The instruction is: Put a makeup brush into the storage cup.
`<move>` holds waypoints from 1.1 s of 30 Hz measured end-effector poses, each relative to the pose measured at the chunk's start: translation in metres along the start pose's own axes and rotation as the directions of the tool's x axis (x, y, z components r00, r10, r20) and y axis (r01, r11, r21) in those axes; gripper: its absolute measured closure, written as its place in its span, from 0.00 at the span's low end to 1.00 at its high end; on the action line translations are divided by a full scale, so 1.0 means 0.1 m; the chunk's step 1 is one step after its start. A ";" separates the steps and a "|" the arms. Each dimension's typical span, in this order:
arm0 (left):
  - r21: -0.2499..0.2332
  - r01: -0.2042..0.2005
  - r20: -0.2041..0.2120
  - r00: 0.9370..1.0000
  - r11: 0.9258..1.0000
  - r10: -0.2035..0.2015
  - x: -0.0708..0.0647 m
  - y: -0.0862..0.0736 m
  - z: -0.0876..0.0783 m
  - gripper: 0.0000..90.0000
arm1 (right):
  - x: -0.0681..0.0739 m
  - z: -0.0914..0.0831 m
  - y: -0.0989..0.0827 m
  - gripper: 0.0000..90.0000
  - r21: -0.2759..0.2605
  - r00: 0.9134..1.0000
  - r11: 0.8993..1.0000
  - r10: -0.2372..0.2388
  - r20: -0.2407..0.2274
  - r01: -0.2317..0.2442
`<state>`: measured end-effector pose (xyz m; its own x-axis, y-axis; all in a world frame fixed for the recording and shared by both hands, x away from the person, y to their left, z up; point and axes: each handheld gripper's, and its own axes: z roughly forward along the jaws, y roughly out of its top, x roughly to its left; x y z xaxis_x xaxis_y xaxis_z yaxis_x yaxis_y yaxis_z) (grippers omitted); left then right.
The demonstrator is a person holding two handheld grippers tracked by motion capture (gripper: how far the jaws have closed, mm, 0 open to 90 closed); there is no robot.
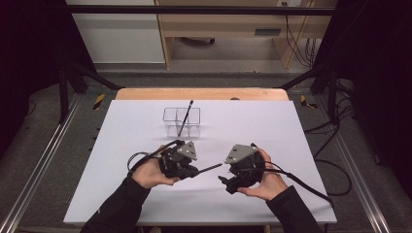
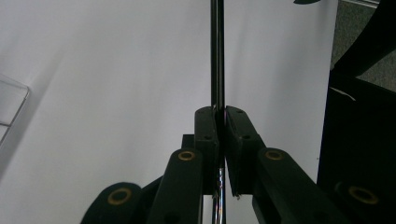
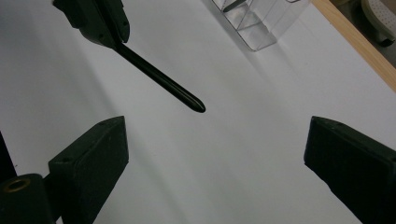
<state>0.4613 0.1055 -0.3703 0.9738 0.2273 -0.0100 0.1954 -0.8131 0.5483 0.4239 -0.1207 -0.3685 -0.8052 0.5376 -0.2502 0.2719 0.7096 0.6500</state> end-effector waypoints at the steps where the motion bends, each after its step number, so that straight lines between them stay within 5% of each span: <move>1: 0.002 -0.005 -0.001 1.000 1.000 0.005 0.00 0.01 0.00 0.93 | 0.01 -0.01 0.01 0.08 0.000 1.000 1.000 -0.016 0.004 0.016; 16: -0.008 -0.040 0.042 0.998 0.999 0.041 -0.03 0.09 -0.05 0.93 | 0.14 -0.02 0.10 0.10 0.021 0.992 0.992 -0.128 -0.004 0.128; 33: -0.014 -0.091 0.084 0.992 0.996 0.092 -0.09 0.14 -0.08 0.93 | 0.27 -0.01 0.19 0.20 0.058 0.965 0.964 -0.261 -0.003 0.260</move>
<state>0.4545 0.0959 -0.3558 0.9939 0.1062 -0.0296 0.1046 -0.8229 0.5584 0.4072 -0.0932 -0.3620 -0.8497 0.3327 -0.4090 0.0828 0.8503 0.5197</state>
